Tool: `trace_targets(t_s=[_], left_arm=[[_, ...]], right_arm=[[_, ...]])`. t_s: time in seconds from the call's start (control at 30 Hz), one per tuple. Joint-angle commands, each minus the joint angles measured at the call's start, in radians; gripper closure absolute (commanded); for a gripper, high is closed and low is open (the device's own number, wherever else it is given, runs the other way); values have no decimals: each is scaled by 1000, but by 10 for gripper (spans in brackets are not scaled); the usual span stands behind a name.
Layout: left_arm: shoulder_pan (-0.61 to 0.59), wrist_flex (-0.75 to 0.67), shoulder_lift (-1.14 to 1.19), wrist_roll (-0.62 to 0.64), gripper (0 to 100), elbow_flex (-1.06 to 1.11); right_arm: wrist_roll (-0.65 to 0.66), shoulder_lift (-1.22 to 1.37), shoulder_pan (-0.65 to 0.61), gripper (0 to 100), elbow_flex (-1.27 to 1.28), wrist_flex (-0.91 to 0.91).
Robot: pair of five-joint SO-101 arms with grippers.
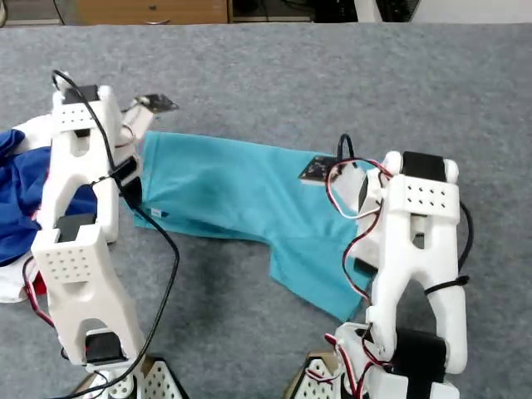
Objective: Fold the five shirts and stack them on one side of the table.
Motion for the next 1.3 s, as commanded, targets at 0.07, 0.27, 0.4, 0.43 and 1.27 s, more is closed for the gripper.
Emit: trace_targets(t_s=[0.07,0.27,0.4,0.43,1.27], left_arm=[[-34,46,-21,9,853,-157],[-51,46,-58,12,853,-153],[-37,46,-90,52,858,-117],[-25,46,-97,100,859,-118],[730,23,-581,657,962,399]], right_arm=[[8,-21,19,763,-137,15],[8,-19,24,764,-194,-6],[-41,-21,31,764,-194,-83],[-64,-25,36,764,-200,-100],[-315,-532,584,996,-329,-118]])
